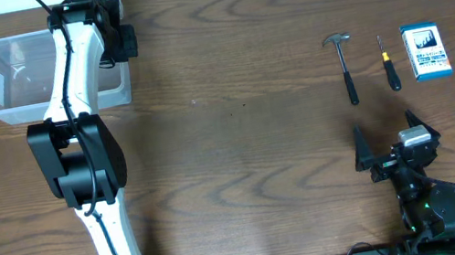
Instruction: Pack container
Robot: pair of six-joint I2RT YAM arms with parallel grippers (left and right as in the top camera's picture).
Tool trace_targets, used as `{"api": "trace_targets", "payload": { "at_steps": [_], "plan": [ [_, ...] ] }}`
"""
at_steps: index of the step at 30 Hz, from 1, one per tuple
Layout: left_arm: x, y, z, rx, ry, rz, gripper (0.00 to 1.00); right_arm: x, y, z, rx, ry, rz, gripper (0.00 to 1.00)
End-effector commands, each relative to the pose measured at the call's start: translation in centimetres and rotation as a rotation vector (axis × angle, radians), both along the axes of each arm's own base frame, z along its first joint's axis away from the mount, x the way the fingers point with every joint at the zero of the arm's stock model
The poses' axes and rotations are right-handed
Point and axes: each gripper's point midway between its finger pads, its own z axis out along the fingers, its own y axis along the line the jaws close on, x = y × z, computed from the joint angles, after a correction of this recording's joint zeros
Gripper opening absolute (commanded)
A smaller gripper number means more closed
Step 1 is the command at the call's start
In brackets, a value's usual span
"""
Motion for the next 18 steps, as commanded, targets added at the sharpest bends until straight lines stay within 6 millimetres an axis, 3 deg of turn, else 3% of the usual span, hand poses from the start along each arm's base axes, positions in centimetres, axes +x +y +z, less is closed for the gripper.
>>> {"api": "trace_targets", "payload": {
  "at_steps": [1, 2, 9, 13, 15, 18],
  "plan": [
    [0.38, 0.07, 3.20, 0.007, -0.063, 0.008, 0.23, -0.04, 0.20, -0.08, -0.009, 0.000, 0.008, 0.99],
    [0.38, 0.07, 3.20, 0.008, -0.063, 0.008, 0.35, -0.04, 0.20, -0.08, -0.009, 0.000, 0.008, 0.99],
    [0.35, 0.07, 3.19, 0.008, -0.062, 0.008, 0.39, -0.04, 0.20, -0.08, -0.009, 0.000, 0.008, 0.99],
    [0.25, 0.08, 3.15, 0.008, -0.058, 0.008, 0.12, -0.04, 0.20, -0.08, -0.009, 0.000, 0.008, 0.99],
    [0.02, 0.10, 3.05, 0.008, -0.048, 0.008, 0.06, -0.04, 0.20, -0.08, -0.009, 0.000, 0.008, 0.99],
    [-0.10, 0.10, 3.00, 0.008, -0.042, 0.008, 0.06, -0.04, 0.20, -0.08, -0.009, 0.000, 0.008, 0.99]
  ]
}}
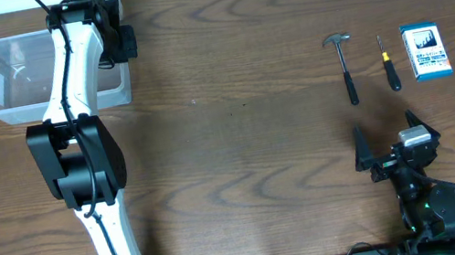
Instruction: Pack container
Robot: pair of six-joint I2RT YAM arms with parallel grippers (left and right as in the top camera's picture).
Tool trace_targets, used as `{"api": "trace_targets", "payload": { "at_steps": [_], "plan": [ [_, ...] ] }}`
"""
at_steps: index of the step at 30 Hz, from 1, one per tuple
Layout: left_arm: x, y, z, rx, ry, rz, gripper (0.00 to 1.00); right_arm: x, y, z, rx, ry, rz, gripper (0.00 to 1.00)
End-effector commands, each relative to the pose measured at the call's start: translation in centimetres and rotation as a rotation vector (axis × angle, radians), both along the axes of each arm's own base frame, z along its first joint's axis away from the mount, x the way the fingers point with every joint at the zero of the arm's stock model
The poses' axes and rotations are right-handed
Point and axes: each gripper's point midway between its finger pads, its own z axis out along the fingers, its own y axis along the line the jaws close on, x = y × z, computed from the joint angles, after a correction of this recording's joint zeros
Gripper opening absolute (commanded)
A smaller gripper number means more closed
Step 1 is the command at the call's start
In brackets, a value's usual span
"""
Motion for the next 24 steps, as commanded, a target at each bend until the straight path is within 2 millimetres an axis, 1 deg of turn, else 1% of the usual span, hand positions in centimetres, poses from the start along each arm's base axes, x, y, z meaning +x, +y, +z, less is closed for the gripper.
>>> {"api": "trace_targets", "payload": {
  "at_steps": [1, 7, 10, 11, 12, 13, 16, 18, 21, 22, 23, 24],
  "plan": [
    [0.4, 0.1, 2.7, 0.008, -0.057, 0.007, 0.06, 0.0, 0.2, -0.1, -0.009, 0.000, 0.008, 0.99],
    [0.1, 0.1, 2.5, 0.009, -0.043, 0.008, 0.06, 0.0, 0.2, -0.1, -0.009, 0.000, 0.008, 0.99],
    [0.0, 0.1, 2.3, 0.009, -0.038, 0.008, 0.13, 0.0, 0.2, -0.1, -0.009, 0.000, 0.008, 0.99],
    [0.0, 0.1, 2.2, 0.009, -0.036, 0.008, 0.16, 0.0, 0.2, -0.1, -0.009, 0.000, 0.008, 0.99],
    [-0.1, 0.1, 2.1, 0.009, -0.033, 0.008, 0.27, 0.0, 0.2, -0.1, -0.009, 0.000, 0.008, 0.99],
    [-0.1, 0.1, 2.0, 0.009, -0.030, 0.008, 0.42, 0.0, 0.2, -0.1, -0.009, 0.000, 0.008, 0.99],
    [-0.1, 0.1, 1.7, 0.009, -0.023, 0.007, 0.47, 0.0, 0.2, -0.1, -0.009, 0.000, 0.008, 0.99],
    [-0.1, 0.1, 1.5, 0.009, -0.022, 0.007, 0.54, 0.0, 0.2, -0.1, -0.009, 0.000, 0.008, 0.99],
    [-0.1, 0.1, 1.3, 0.009, -0.018, 0.007, 0.56, 0.0, 0.2, -0.1, -0.009, 0.000, 0.008, 0.99],
    [-0.1, 0.1, 1.3, 0.009, -0.016, 0.007, 0.59, 0.0, 0.2, -0.1, -0.009, 0.000, 0.008, 0.99],
    [-0.1, 0.1, 1.1, 0.009, -0.013, 0.007, 0.65, 0.0, 0.2, -0.1, -0.009, 0.000, 0.008, 0.99],
    [-0.1, 0.1, 0.9, 0.009, -0.009, 0.007, 0.66, 0.0, 0.2, -0.1, -0.009, 0.000, 0.008, 0.99]
  ]
}}
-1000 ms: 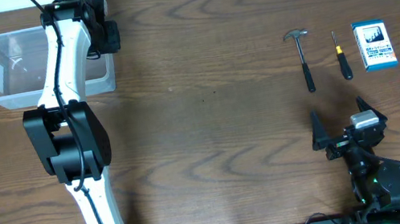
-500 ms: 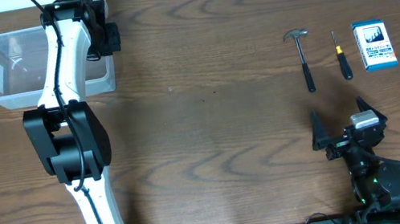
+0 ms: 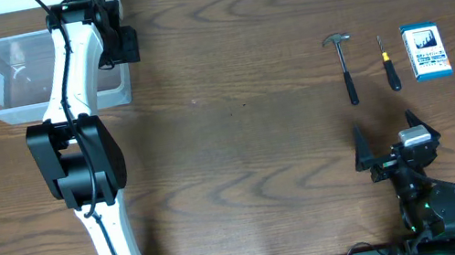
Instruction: Pack container
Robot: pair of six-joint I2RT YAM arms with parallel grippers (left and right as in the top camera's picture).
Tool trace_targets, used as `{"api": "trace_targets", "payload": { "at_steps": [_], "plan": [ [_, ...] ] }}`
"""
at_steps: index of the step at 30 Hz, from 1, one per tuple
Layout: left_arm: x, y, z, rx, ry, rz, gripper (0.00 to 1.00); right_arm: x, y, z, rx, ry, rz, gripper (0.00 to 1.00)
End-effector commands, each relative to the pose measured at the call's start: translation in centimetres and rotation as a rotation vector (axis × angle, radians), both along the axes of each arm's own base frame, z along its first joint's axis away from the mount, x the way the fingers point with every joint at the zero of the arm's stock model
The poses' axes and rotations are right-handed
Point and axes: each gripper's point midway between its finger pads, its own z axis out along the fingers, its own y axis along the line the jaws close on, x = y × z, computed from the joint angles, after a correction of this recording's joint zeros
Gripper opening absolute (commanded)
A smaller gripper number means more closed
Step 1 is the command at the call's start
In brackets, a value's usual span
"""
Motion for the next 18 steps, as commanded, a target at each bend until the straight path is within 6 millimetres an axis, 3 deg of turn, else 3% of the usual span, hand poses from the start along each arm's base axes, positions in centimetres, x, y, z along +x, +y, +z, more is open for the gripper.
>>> {"api": "trace_targets", "payload": {
  "at_steps": [1, 9, 18],
  "plan": [
    [0.07, 0.14, 0.77, 0.009, -0.013, 0.009, 0.66, -0.04, 0.19, -0.08, -0.009, 0.000, 0.007, 0.99],
    [0.49, 0.20, 0.29, 0.010, -0.020, 0.007, 0.72, -0.04, 0.19, -0.08, -0.009, 0.000, 0.007, 0.99],
    [0.34, 0.24, -0.20, 0.010, -0.008, 0.008, 0.72, -0.04, 0.19, -0.08, -0.009, 0.000, 0.007, 0.99]
  ]
}}
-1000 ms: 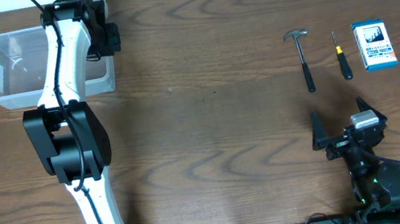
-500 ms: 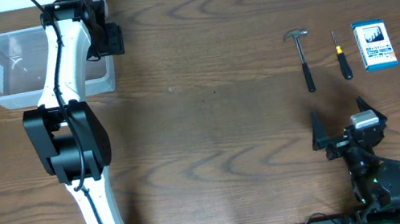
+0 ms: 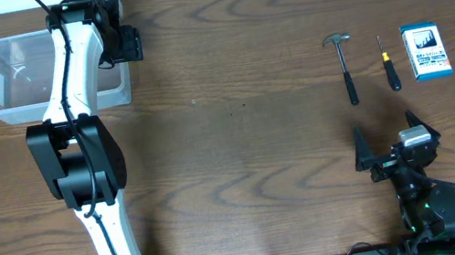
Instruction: Pack container
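A clear plastic container [image 3: 6, 102] stands at the back left of the table. My left arm reaches across its right half, and my left gripper sits at the top edge of the overhead view, its fingers hidden. In a row at the back right lie a hammer [image 3: 345, 66], a screwdriver [image 3: 388, 63], a blue and white box [image 3: 426, 50] and red pliers. My right gripper [image 3: 392, 142] rests low at the front right, open and holding nothing, well short of the tools.
Another metal tool pokes in at the right edge beside the pliers. The left arm's black elbow [image 3: 76, 162] hangs over the table's left part. The brown wooden table [image 3: 238, 135] runs between container and tools.
My left wrist has shifted very slightly to the right by the container. Nothing else differs.
At every earlier moment my left arm stretched over the container's right side and my right gripper lay open at the front right. The tools kept their row. Only the left wrist crept a little to the right.
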Robot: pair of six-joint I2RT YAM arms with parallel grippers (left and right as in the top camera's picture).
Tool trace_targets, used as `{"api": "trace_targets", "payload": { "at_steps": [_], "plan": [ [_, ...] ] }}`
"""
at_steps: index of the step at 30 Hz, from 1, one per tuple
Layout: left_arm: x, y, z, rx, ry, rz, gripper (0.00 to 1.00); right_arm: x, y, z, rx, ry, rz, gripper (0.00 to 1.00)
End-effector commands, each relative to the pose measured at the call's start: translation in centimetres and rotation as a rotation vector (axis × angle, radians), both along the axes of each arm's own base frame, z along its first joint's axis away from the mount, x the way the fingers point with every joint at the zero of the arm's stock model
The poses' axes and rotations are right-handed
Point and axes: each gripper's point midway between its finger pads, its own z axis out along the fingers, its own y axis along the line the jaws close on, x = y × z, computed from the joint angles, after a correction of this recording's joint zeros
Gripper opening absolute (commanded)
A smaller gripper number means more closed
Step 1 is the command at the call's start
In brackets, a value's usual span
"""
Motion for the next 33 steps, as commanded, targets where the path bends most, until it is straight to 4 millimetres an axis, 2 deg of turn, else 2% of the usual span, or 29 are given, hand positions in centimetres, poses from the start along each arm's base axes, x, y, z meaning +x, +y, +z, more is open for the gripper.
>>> {"api": "trace_targets", "payload": {
  "at_steps": [1, 8, 33],
  "plan": [
    [0.0, 0.2, -0.4, 0.011, 0.007, 0.006, 0.72, 0.0, 0.2, -0.1, -0.009, 0.000, 0.008, 0.99],
    [-0.7, 0.3, -1.6, 0.012, 0.039, 0.006, 0.73, 0.0, 0.2, -0.1, -0.009, 0.000, 0.008, 0.99],
    [-1.1, 0.3, -2.6, 0.012, 0.056, 0.006, 0.72, 0.0, 0.2, -0.1, -0.009, 0.000, 0.008, 0.99]
  ]
}}
